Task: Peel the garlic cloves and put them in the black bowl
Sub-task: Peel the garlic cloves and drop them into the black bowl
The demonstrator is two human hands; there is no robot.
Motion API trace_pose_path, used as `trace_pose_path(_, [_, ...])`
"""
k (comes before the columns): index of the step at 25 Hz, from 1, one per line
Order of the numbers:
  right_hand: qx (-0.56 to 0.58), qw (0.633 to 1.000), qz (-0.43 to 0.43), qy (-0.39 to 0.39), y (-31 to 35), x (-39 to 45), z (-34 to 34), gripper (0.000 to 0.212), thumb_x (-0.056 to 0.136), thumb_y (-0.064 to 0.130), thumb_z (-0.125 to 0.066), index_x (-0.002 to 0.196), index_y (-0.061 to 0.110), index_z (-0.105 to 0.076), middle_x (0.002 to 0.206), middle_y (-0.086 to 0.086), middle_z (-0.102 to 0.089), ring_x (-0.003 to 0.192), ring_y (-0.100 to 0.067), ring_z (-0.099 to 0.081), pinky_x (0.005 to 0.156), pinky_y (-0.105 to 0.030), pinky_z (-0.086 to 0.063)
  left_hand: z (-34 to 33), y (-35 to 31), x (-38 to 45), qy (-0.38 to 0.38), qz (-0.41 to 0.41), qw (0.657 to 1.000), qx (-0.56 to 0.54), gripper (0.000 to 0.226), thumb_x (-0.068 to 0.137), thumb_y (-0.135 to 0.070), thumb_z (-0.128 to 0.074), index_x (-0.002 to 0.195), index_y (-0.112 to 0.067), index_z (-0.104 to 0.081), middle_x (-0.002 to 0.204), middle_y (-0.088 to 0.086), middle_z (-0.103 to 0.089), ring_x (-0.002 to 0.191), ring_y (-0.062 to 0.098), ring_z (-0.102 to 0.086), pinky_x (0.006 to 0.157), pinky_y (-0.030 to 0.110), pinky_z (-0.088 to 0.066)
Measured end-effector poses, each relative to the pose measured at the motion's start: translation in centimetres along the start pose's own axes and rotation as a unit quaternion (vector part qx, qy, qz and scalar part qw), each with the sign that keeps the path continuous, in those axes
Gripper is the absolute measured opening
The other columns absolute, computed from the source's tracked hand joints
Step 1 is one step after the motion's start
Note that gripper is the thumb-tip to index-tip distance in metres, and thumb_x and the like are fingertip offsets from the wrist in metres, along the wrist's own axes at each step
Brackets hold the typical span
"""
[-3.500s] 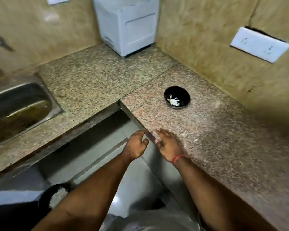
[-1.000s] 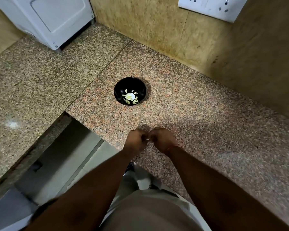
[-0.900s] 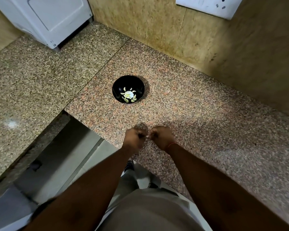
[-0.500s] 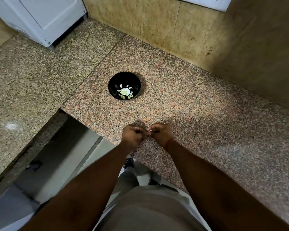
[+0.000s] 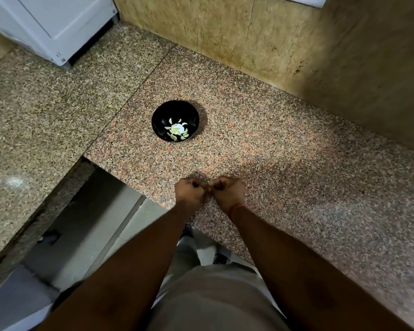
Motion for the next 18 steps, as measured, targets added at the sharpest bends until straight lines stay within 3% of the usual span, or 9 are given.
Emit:
trace_pose_path(4, [0.005,1.0,0.002,-0.03,0.0,0.4,0.8,0.023,0.08,0.001,-0.08,0.084,0.023,-0.079,0.084,0.009,-0.078,0.082,-0.009,-0.076,0.081,-0.037,-0.064,-0.2,-0.1,0.2,0.04,0.025,0.995,-0.092,0.009,0.097,0.007,-0.058,0.093,0.011,-0.065,0.078,0.026,-0.068,0.047,0.026,-0.061,0.045,0.034,-0.053])
trace_pose_path(7, [-0.006,0.999,0.008,-0.035,-0.2,1.2,1.4,0.023,0.079,0.005,-0.084,0.087,0.026,-0.08,0.086,0.01,-0.079,0.083,-0.008,-0.076,0.082,-0.04,-0.064,0.5,-0.6,0.2,0.032,0.022,0.988,-0.153,0.016,0.098,0.015,-0.048,0.095,0.007,-0.062,0.076,0.027,-0.059,0.042,0.023,-0.055,0.04,0.029,-0.045])
trace_pose_path(12, [-0.047,0.996,0.039,-0.062,1.0,0.7,1.8,0.016,0.08,0.013,-0.086,0.083,0.027,-0.079,0.085,0.012,-0.078,0.08,-0.002,-0.073,0.086,-0.035,-0.063,0.8,0.2,-0.1,0.037,0.019,0.984,-0.172,0.014,0.095,0.017,-0.056,0.083,0.011,-0.062,0.071,0.028,-0.061,0.045,0.026,-0.058,0.045,0.035,-0.053])
trace_pose_path(18, [-0.199,0.968,0.137,-0.067,1.8,-0.5,2.0,0.026,0.087,0.012,-0.077,0.11,0.024,-0.077,0.109,0.001,-0.075,0.091,-0.01,-0.069,0.088,-0.037,-0.061,0.6,1.5,-1.0,0.049,0.036,0.984,-0.17,0.007,0.094,0.011,-0.062,0.087,0.013,-0.064,0.07,0.023,-0.067,0.049,0.025,-0.063,0.049,0.034,-0.057])
Point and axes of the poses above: each hand's wrist, its own x-axis towards the middle knuckle, its own z-axis out of the back of the hand, y = z × x, the point moved 8 cm from there along x, towards the middle knuckle
